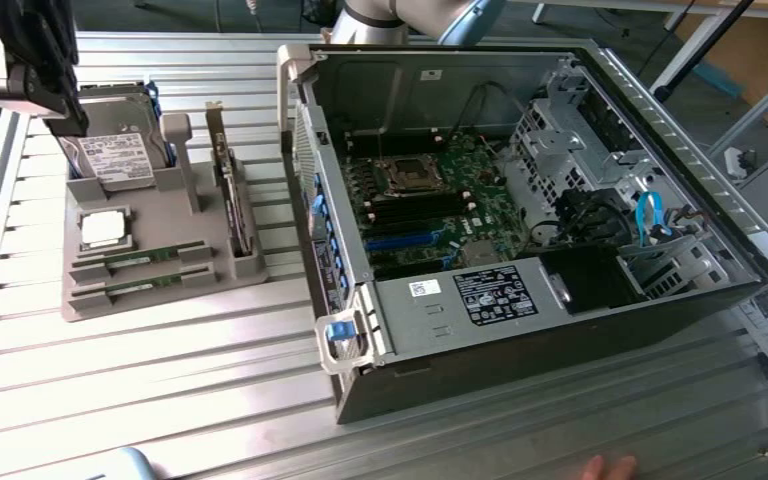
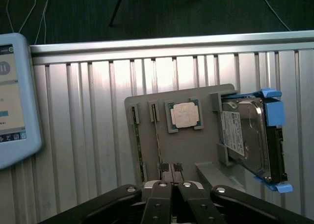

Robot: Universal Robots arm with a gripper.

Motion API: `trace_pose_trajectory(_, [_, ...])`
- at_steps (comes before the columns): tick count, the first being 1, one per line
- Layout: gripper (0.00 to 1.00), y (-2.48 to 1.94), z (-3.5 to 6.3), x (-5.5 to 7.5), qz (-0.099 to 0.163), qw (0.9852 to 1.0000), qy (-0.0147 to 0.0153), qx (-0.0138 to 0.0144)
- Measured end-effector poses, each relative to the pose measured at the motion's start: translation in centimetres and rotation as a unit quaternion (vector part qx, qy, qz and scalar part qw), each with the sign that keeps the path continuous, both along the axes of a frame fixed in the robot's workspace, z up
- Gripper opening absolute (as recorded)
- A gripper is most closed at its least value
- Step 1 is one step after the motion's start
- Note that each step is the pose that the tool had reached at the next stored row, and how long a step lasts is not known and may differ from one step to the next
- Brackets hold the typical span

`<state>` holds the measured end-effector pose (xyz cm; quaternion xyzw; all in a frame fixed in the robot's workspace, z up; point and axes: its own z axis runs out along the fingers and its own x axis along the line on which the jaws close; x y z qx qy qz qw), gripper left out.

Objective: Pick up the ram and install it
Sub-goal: 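Pick up the ram and move it above insertion slot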

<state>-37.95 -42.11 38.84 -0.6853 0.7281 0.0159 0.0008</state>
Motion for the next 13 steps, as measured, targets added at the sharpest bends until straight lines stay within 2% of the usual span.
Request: trace_pose_trajectory(13, [0.11,0.00,-0.60,0.00,0.000,1.0000,0.0000,0.0000])
